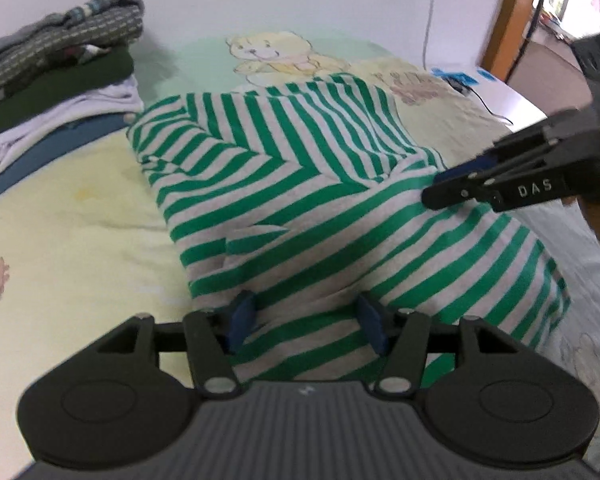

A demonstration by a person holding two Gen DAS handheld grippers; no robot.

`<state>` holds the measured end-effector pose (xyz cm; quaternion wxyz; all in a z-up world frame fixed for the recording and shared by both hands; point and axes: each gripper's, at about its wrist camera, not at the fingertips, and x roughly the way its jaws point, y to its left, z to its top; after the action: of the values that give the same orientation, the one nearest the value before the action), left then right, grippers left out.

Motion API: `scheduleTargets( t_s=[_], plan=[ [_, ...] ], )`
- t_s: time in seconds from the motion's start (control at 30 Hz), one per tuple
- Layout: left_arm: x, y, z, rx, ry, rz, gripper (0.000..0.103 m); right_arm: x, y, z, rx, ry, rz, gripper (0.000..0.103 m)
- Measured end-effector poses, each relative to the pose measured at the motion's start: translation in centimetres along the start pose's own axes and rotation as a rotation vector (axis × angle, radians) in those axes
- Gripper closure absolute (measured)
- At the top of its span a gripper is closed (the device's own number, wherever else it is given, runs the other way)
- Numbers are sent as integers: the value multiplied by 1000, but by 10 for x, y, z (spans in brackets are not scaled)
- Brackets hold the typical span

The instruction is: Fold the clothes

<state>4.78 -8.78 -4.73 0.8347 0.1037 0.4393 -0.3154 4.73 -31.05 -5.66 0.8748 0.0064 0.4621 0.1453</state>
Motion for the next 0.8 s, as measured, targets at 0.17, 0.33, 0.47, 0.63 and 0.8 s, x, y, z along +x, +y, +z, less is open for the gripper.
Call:
scheduleTargets(
  t_s=[0.17,0.33,0.47,0.63,0.8],
  plan=[
    [-3,35,36,-24,-17,16,38,-16,-50,35,156,-57,46,64],
    [29,76,65,-97,0,17,37,17,-99,50,307,-17,102,62],
    [44,92,74,-117,-13,36,35,33,-113,52,341,-27,109,60],
    [62,110,83,-149,-11,30,32,47,-128,59,366,-42,96,57],
    [75,120,92,-139,-6,37,18,60,-134,71,341,-48,106,56]
  ],
)
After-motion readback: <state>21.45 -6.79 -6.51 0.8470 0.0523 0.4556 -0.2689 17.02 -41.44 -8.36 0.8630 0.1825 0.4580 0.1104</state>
